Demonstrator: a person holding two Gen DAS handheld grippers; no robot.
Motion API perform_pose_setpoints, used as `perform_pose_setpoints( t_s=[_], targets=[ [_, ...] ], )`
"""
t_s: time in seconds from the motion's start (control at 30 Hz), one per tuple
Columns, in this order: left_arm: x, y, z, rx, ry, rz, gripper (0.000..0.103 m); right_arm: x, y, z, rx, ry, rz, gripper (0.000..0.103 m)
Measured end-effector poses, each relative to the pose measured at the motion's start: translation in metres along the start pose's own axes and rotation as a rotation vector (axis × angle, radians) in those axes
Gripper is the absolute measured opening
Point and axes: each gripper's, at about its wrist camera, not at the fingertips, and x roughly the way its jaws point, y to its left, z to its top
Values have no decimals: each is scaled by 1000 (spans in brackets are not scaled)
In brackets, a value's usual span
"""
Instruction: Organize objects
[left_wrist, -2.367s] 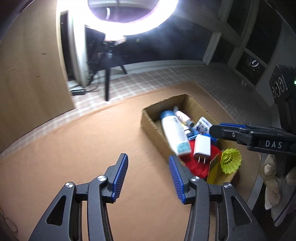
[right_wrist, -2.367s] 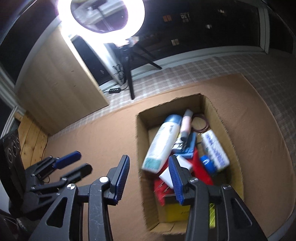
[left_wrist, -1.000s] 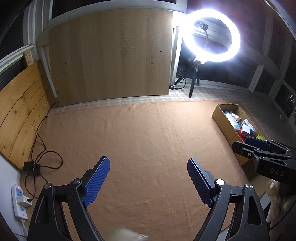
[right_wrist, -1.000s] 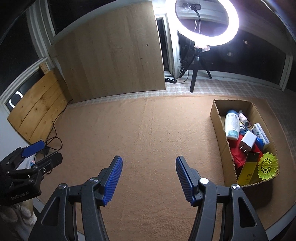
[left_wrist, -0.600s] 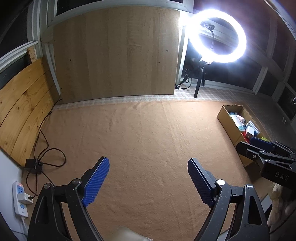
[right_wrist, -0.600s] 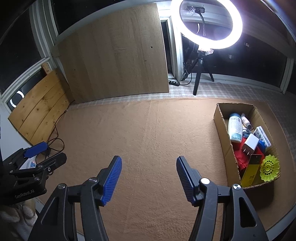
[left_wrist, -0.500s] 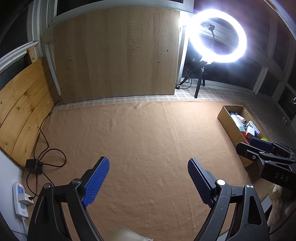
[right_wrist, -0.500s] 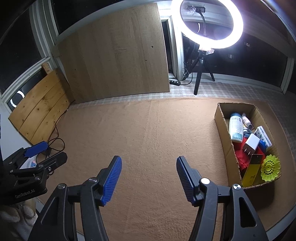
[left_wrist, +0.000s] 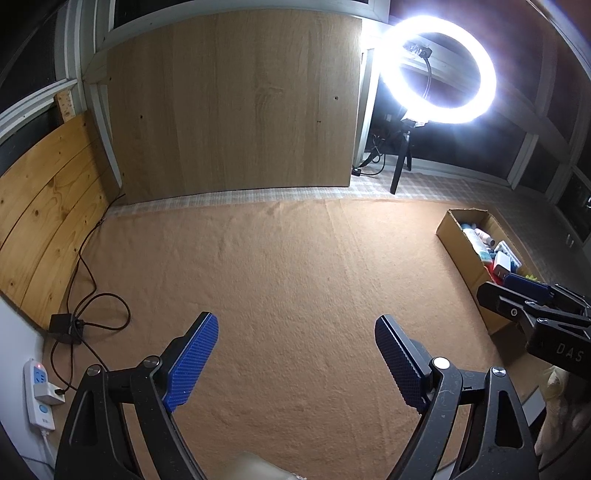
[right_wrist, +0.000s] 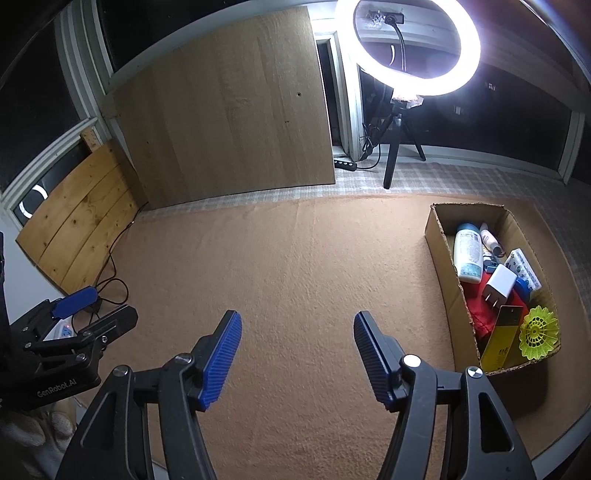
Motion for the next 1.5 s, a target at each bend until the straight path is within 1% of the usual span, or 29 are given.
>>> perform_pose_setpoints(
  t_s=[0.47, 0.97, 1.5],
  targets=[
    [8, -8, -1, 10, 8, -6, 89, 1, -7, -2, 9, 8, -9, 60],
    [13, -7, 3, 15, 13, -5, 89, 4, -8, -2, 10, 17, -7, 61],
    [20, -5, 0, 16, 28, -5, 89, 10, -8, -4, 5, 29, -10, 61]
  ],
)
